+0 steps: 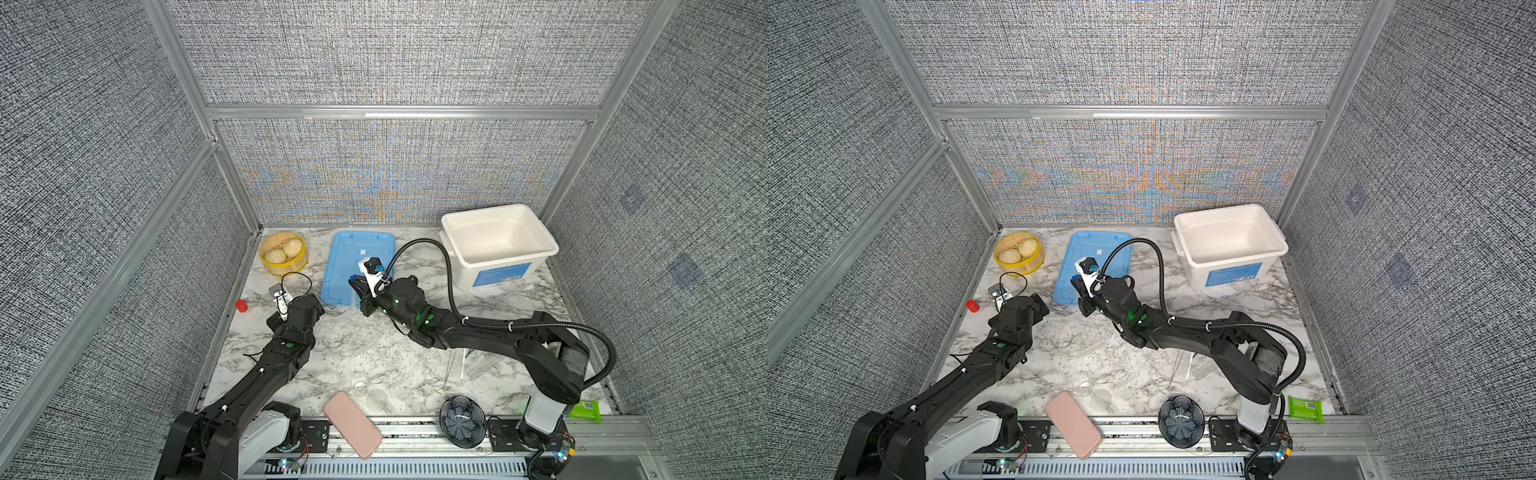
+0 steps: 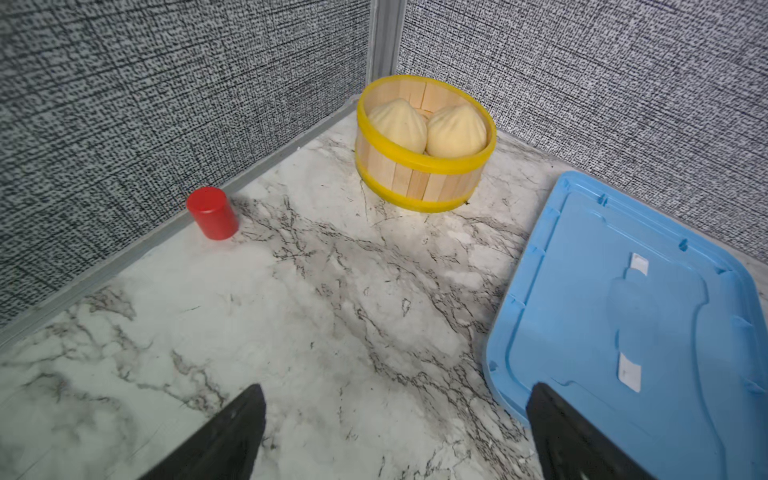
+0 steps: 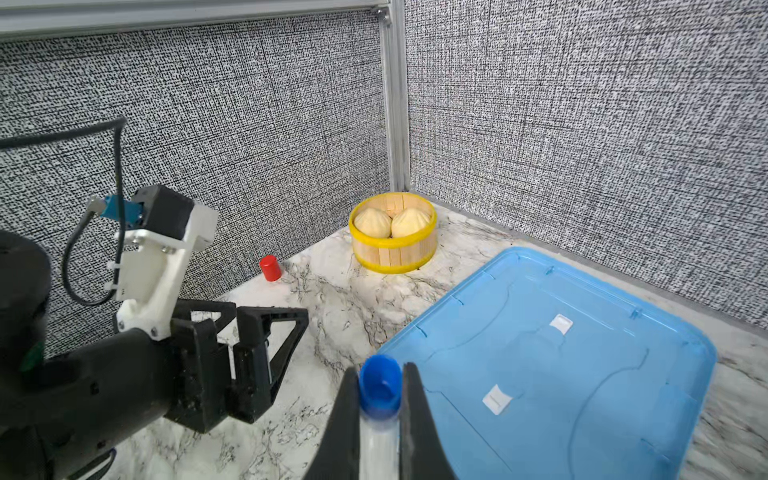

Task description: Organize the chemistry lab equipment

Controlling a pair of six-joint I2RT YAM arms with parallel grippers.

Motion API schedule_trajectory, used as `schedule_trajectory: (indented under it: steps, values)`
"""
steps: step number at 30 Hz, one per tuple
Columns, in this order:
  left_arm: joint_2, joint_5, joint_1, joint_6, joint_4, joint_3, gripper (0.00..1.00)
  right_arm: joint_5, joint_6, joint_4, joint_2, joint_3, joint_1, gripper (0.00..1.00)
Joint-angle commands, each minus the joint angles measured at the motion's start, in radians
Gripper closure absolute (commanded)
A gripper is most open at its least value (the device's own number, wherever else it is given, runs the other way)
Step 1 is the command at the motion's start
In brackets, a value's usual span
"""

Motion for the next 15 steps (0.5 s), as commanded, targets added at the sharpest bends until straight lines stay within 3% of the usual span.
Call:
schedule_trajectory:
  steps: [1, 15]
  values:
    - [-0.019, -0.081, 0.001, -0.037, -0.026, -0.011, 0.01, -0.012, 0.042, 0.057, 0.025, 0.021, 0.004, 0.90]
    - [-0.073, -0.153, 0.001, -0.076, -0.046, -0.045, 0.01, -0.036, 0.048, 0.087, 0.137, 0.078, 0.024, 0.90]
